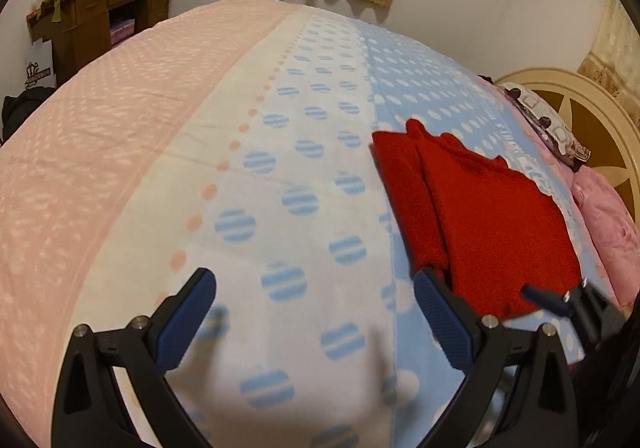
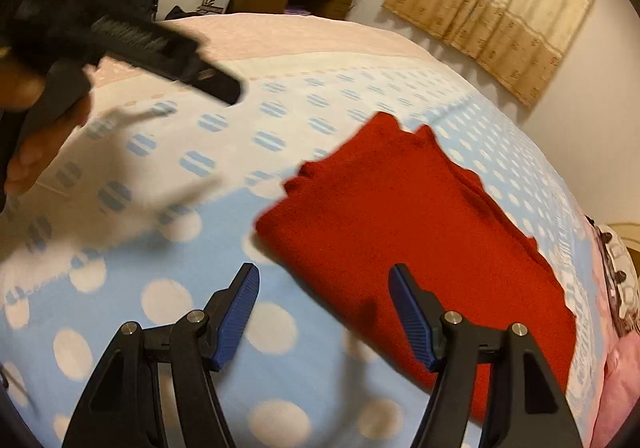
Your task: Fold small clothes
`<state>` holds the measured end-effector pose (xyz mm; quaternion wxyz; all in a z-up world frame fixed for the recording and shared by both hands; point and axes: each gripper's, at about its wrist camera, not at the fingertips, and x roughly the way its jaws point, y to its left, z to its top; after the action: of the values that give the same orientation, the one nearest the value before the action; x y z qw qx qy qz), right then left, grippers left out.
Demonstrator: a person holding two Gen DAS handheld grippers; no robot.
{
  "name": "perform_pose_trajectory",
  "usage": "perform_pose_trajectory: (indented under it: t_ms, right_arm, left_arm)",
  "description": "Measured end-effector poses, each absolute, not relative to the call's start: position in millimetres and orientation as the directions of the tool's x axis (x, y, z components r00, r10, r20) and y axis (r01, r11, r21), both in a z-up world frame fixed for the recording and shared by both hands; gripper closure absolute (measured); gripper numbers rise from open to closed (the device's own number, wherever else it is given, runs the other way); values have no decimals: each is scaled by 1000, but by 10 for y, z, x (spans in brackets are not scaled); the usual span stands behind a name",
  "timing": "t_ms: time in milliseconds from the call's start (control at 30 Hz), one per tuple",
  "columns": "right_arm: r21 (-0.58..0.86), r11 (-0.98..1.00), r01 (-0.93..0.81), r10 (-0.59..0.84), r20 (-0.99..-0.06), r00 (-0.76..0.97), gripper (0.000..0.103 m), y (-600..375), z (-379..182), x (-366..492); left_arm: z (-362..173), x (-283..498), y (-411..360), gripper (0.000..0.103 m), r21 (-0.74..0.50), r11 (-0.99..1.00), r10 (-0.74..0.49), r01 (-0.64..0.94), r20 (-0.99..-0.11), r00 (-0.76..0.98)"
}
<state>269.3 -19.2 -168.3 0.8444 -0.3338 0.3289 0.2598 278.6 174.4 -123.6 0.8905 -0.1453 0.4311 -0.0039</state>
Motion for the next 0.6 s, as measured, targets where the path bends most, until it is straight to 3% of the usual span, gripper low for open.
perform_pose_trajectory:
  t_ms: [400,600]
  right_arm:
    - [-453,657,-602,148,-706,693,35,-32,-1865,2759]
    - [-469,652,-596,151,-690,708,42,-32,-1910,2740]
  left_arm:
    - [-1429,3485,1565,2,-487,872,-375,-47,-726,577]
    - [-1451,3839,1293,2,-493,870,-420,19,-720,553]
